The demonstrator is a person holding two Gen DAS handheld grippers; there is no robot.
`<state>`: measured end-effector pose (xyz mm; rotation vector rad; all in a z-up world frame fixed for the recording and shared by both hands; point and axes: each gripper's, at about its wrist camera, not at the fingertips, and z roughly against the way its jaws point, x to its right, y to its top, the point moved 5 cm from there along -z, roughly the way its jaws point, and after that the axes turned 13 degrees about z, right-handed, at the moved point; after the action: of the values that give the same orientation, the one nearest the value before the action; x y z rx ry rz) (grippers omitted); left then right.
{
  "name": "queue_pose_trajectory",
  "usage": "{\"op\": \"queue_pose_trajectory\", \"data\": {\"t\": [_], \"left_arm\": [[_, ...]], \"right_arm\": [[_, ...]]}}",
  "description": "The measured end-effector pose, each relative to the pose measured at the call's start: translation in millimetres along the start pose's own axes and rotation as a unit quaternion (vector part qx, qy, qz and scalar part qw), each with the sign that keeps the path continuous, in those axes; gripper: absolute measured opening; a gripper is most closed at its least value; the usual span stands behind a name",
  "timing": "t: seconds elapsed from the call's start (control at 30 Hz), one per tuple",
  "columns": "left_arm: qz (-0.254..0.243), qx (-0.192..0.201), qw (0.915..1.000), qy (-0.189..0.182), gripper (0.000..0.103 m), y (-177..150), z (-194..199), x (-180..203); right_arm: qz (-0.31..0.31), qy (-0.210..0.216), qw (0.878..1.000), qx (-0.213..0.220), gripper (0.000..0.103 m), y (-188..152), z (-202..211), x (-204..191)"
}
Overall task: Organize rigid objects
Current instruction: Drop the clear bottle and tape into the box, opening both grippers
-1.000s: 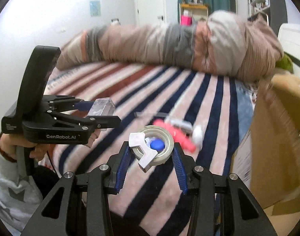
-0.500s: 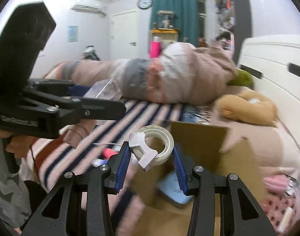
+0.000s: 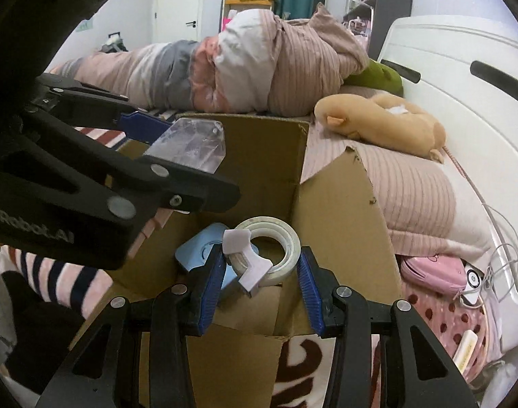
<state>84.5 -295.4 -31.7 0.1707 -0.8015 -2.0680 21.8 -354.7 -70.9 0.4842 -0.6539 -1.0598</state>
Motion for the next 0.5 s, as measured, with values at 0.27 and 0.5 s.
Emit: {"op": "queue_pose_trajectory", "data": {"t": [0.27,0.5], "left_arm": [[-0.002,0.009,0.9999,0.014,0.056,0,5,-9],[0.025,0.05,0.9982,0.023,0.074,-8,37,-31]], "right_arm": [[0.012,-0.01,1.0,-0.012,0.051,6,-10,0],[0.016,-0.016,1.0,0.005,0.054,19,2,-8]]}}
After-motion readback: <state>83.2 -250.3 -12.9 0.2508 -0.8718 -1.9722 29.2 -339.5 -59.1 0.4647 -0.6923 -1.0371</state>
